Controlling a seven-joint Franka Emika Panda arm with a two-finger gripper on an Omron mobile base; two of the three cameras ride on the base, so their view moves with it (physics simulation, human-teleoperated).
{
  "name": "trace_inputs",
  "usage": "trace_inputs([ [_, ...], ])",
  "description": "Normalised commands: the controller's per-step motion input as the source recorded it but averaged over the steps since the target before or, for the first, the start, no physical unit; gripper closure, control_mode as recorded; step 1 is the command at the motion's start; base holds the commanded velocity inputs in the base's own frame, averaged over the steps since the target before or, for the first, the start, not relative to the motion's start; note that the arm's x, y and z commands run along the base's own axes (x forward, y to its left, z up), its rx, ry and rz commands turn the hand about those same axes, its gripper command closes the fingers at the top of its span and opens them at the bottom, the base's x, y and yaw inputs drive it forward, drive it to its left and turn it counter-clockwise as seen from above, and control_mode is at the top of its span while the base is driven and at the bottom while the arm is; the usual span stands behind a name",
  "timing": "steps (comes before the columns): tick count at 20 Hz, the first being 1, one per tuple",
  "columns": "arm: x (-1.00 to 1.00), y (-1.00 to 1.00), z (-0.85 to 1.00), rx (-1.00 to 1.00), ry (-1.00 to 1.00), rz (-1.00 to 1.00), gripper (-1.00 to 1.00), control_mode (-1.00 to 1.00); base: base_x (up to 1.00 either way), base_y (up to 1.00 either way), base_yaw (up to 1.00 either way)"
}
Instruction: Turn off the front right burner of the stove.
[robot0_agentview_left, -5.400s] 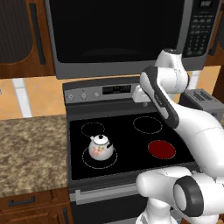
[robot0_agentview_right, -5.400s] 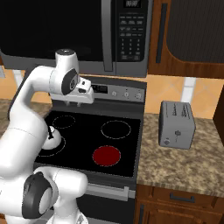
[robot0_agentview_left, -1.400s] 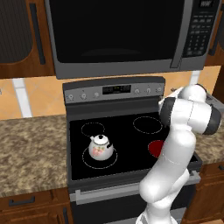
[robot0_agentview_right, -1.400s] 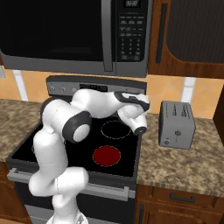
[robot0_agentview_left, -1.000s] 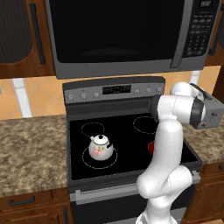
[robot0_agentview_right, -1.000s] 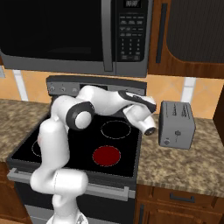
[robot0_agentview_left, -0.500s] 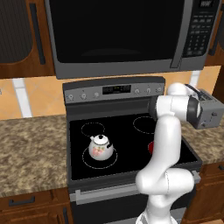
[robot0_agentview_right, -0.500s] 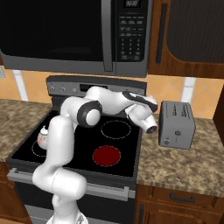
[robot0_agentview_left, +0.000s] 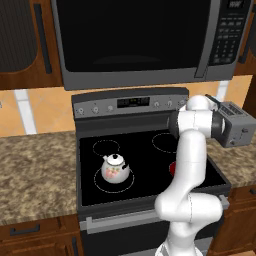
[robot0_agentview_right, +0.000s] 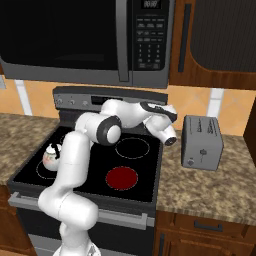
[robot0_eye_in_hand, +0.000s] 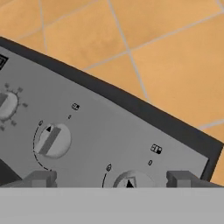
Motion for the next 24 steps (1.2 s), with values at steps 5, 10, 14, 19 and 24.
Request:
trace_inputs([
  [5,0.52,-0.02,-0.01,0.0,0.0,0.0,-1.0,-1.0,0.0,0.0,0.0],
  [10,0.22,-0.08,-0.12,-0.05,0.0,0.0,-1.0,-1.0,0.0,0.0,0.0],
  [14,-0.15,0.1,-0.25,-0.19,-0.08,0.0,-1.0,-1.0,0.0,0.0,0.0],
  [19,0.0,0.01,0.0,-0.02,-0.01,-0.03,-1.0,-1.0,0.0,0.0,0.0],
  [24,0.01,0.0,-0.02,-0.05,0.0,-0.08,-1.0,-1.0,0.0,0.0,0.0],
])
